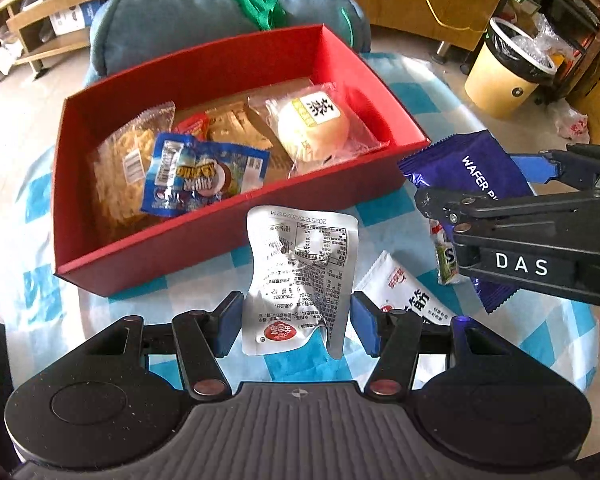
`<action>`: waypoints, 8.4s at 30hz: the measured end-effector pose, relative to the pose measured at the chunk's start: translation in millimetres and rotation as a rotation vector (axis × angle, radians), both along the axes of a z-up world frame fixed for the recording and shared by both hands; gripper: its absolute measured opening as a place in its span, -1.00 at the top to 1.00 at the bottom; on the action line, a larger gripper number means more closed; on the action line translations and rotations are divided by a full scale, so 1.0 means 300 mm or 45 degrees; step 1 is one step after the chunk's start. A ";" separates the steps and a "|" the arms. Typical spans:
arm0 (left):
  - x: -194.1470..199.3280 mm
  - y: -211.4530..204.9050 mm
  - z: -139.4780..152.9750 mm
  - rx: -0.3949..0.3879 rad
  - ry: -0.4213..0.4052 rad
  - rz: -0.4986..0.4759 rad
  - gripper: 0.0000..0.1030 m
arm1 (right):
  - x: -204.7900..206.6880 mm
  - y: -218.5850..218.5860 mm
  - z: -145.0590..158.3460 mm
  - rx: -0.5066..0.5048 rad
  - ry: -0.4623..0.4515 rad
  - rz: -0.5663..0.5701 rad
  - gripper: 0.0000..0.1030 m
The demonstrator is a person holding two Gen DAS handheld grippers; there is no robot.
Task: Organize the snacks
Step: 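Grasp the white duck-gizzard packet with the left gripper while the right holds the wafer pack, then lower both held packets into the red box and open both grippers, then withdraw both grippers from the box toward the spicy-strip bag and Kaprons packet, then grasp the white spicy-strip bag with the left gripper while the right grasps the Kaprons packet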
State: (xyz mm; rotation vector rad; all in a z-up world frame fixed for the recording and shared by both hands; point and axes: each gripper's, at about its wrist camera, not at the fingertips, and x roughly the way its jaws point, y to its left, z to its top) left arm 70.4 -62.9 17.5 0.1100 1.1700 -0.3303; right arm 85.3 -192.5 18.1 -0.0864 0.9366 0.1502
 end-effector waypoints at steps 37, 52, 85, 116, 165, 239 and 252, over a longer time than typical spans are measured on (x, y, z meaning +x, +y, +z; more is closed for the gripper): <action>0.061 0.069 -0.074 -0.011 0.104 0.136 -0.38 | 0.102 0.056 0.031 0.063 -0.048 -0.003 -0.20; 0.105 0.085 -0.189 -0.033 0.156 0.523 -0.36 | 0.099 0.084 -0.006 0.060 -0.022 0.078 -0.20; 0.052 0.073 -0.150 -0.004 0.104 0.340 -0.14 | 0.088 0.077 -0.010 0.044 -0.030 0.055 -0.20; 0.315 0.163 0.043 0.021 -0.197 0.438 -0.16 | 0.287 0.108 -0.002 0.098 -0.111 -0.020 -0.20; 0.257 0.155 0.066 0.022 -0.216 0.419 -0.65 | 0.256 0.032 0.013 0.059 -0.129 -0.080 -0.22; -0.170 0.089 -0.183 0.054 0.206 0.010 -0.28 | 0.113 -0.197 -0.247 0.089 0.317 0.247 -0.36; -0.145 0.109 -0.169 -0.014 0.245 -0.026 -0.59 | -0.110 -0.193 -0.233 -0.005 0.498 0.330 -0.37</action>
